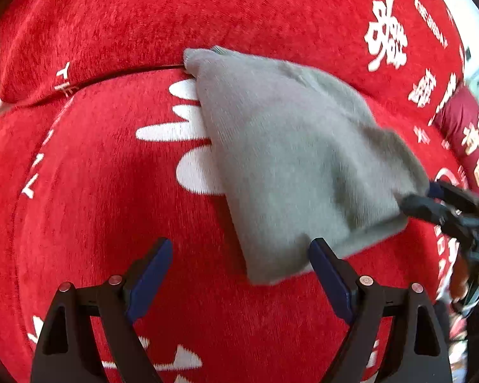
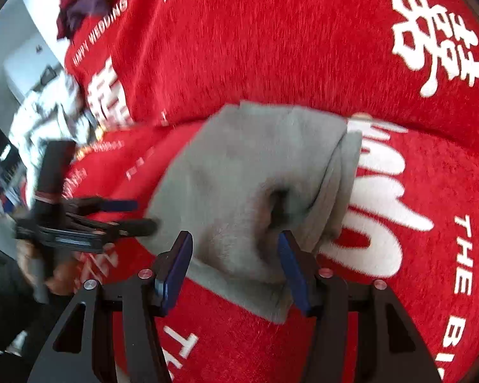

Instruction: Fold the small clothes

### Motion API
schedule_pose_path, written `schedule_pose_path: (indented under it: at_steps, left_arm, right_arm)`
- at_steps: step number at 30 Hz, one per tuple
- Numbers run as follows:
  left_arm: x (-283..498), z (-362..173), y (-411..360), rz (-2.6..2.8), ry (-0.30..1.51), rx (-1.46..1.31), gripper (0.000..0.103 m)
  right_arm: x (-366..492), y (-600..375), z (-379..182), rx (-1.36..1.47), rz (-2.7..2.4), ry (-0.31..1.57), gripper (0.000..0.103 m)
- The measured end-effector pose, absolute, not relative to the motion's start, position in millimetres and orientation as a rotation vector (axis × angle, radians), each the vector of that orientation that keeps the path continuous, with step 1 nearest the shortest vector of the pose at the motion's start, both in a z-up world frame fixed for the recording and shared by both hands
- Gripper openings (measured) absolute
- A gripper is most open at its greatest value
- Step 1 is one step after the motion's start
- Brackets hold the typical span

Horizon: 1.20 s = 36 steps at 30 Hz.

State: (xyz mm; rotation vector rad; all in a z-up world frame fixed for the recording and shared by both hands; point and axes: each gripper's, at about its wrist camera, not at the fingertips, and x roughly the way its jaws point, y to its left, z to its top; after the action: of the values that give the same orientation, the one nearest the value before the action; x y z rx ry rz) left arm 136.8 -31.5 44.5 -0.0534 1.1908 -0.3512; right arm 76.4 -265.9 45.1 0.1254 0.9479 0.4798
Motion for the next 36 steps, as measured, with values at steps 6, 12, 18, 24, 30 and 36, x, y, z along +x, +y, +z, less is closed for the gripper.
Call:
schedule_pose_path:
  at_steps: [6,12,18,24,30,36]
  left_arm:
    - [120,47,-57,-0.369,1.108,0.119,0.088]
    - [118,36,-73,-0.369,1.100,0.196,0.088]
    - [147,29,-51,-0.371,1.168,-0.042,0.042]
    - [135,29,-29,-0.321,1.153,-0.168,0.037]
    - [126,27,-20,-0.277,1.119,-0.212,0.037]
    - [121,21,-11,-0.231,1.118,-0.282,0.037]
  right_arm:
    - [75,-276,44,0.244,0.506,0.935,0.031]
    - [78,-293,46,0.370,0.539,0.916,0.011]
    - [75,-305,54,0.479,0.583,0.870,0.008]
    - [74,-316,48,0.512,0.582,0.867,0.007]
    - [75,-318,19,0.497,0.528,0.937,0.007]
    - [66,-314,6,0.432,0.498,0.975,0.006]
